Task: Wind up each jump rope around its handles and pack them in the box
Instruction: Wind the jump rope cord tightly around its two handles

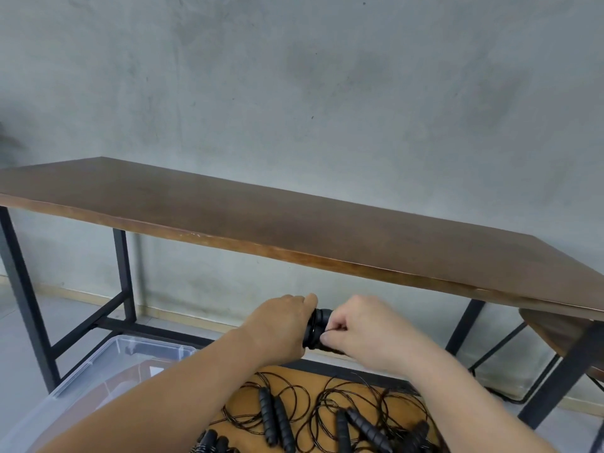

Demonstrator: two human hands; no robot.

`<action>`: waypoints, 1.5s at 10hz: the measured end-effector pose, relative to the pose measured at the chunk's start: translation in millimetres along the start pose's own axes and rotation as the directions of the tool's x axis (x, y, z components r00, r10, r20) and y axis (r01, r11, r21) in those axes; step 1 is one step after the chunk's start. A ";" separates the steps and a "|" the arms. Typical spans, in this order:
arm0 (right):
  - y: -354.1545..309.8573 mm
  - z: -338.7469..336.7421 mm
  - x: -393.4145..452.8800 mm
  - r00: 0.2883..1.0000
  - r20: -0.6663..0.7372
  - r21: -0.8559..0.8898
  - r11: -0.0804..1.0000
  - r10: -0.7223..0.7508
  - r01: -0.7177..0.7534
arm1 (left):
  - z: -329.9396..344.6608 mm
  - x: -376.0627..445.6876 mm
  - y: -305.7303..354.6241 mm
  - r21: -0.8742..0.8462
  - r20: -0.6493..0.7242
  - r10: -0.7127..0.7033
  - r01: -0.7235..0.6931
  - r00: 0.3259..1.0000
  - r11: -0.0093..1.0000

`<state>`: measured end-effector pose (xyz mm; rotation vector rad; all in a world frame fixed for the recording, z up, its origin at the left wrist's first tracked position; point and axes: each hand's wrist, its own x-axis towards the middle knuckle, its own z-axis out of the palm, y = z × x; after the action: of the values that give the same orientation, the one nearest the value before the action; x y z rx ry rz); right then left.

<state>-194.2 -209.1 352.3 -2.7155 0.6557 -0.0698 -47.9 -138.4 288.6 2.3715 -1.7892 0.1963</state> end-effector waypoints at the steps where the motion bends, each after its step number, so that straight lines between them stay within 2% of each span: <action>1: 10.0 -28.7 11.8 0.999 0.017 0.041 0.998 -0.041 0.041 | -9.1 -8.9 9.3 -0.055 0.014 0.093 -0.093 0.996 0.994; 3: 33.4 -39.3 26.1 0.985 0.087 0.292 0.949 -0.149 0.117 | -26.6 -26.7 23.7 -0.197 0.027 0.130 -0.122 0.991 0.973; 4: 45.9 -32.4 29.0 0.979 0.133 0.508 0.859 -0.155 0.067 | -30.2 -32.1 27.0 -0.273 0.026 0.120 -0.108 0.992 0.956; 5: 60.2 -16.8 32.6 0.968 0.223 0.654 0.754 -0.111 -0.065 | -30.5 -36.0 27.3 -0.320 0.040 0.122 -0.103 0.992 0.942; 6: 67.4 -2.3 32.6 0.949 0.288 0.767 0.624 -0.127 -0.149 | -27.8 -39.4 27.8 -0.442 0.090 0.114 -0.063 0.989 0.895; 7: 89.0 27.9 39.8 0.954 0.291 0.867 0.441 -0.070 -0.232 | -27.2 -41.0 30.0 -0.580 0.106 0.099 -0.020 0.989 0.815; 8: 117.3 72.6 44.4 0.951 0.311 0.922 -0.243 0.004 -0.300 | -25.0 -38.7 29.0 -0.673 0.089 0.054 0.020 0.995 0.740; 9: 86.4 81.9 24.7 0.971 0.236 0.884 -0.409 -0.021 -0.224 | -20.5 -37.0 28.2 -0.732 0.079 0.046 0.026 0.996 0.680; 10: 60.8 86.8 19.2 0.975 0.219 0.957 -0.203 0.032 -0.208 | -16.8 -33.6 28.8 -0.792 0.067 0.029 0.036 0.997 0.609; 11: 50.1 87.4 13.1 0.970 0.175 0.981 -0.113 0.168 -0.157 | -11.9 -24.8 25.1 -0.771 -0.007 -0.055 0.030 0.998 0.636; 12: 45.5 88.5 6.0 0.959 0.143 0.977 0.117 0.243 -0.176 | -6.6 -17.4 18.2 -0.671 -0.023 -0.097 0.057 0.995 0.740; 13: 33.3 84.5 -5.6 0.956 0.136 0.888 0.397 0.260 -0.234 | -4.4 -10.1 7.7 -0.507 -0.061 -0.149 0.098 0.987 0.856; 14: 25.8 77.8 -11.7 0.969 0.049 0.678 0.704 0.243 -0.211 | 0.1 -4.8 -1.8 -0.274 -0.099 -0.158 0.126 0.982 0.953; 15: 19.1 64.6 -12.4 0.992 -0.044 0.315 0.944 0.117 -0.098 | 6.6 -4.8 -2.2 -0.117 -0.105 -0.124 0.111 0.987 0.987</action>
<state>-205.4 -198.8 285.5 -2.3771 0.7410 -0.2133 -47.1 -134.6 281.0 2.3305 -1.5636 0.2050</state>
